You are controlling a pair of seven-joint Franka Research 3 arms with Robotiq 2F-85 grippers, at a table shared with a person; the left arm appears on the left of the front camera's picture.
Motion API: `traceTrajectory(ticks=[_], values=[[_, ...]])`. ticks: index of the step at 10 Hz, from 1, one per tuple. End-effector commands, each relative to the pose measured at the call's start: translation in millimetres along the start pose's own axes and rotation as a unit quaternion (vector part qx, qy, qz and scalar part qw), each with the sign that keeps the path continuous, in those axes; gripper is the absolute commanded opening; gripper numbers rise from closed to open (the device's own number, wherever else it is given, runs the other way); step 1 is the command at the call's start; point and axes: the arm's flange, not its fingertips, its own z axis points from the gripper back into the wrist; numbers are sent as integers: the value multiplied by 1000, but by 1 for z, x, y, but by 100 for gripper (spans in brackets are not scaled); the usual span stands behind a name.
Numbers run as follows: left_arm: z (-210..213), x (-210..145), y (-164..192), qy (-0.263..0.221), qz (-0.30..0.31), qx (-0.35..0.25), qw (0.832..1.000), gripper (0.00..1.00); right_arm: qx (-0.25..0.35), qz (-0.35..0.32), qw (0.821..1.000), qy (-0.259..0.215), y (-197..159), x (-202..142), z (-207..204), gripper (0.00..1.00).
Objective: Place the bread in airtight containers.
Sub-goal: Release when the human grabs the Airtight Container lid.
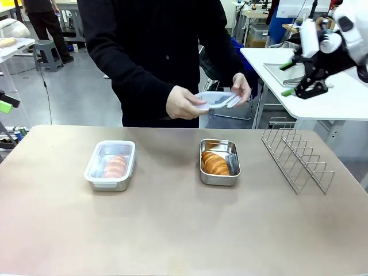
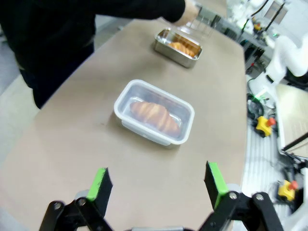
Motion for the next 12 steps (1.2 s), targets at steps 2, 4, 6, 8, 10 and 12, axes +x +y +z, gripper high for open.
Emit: traceTrajectory(ticks=[2,4,6,8,10,12], values=[[0,1,-2,5,-5,1,1000,100,12,-271,954,-128,2,-65,-35,100],[0,1,-2,5,-5,1,1000,100,16,-326,935,-142,12,-85,-39,100],[0,1,-2,5,-5,1,1000,100,20,-340,923,-178,1,-54,202,100],[0,1,-2,5,-5,1,1000,100,31,-336,922,-190,-7,-72,224,100],[0,1,-2,5,-5,1,1000,100,52,-320,926,-193,-13,-71,229,100],[0,1,-2,5,-5,1,1000,100,82,-322,923,-197,-6,-76,217,100]])
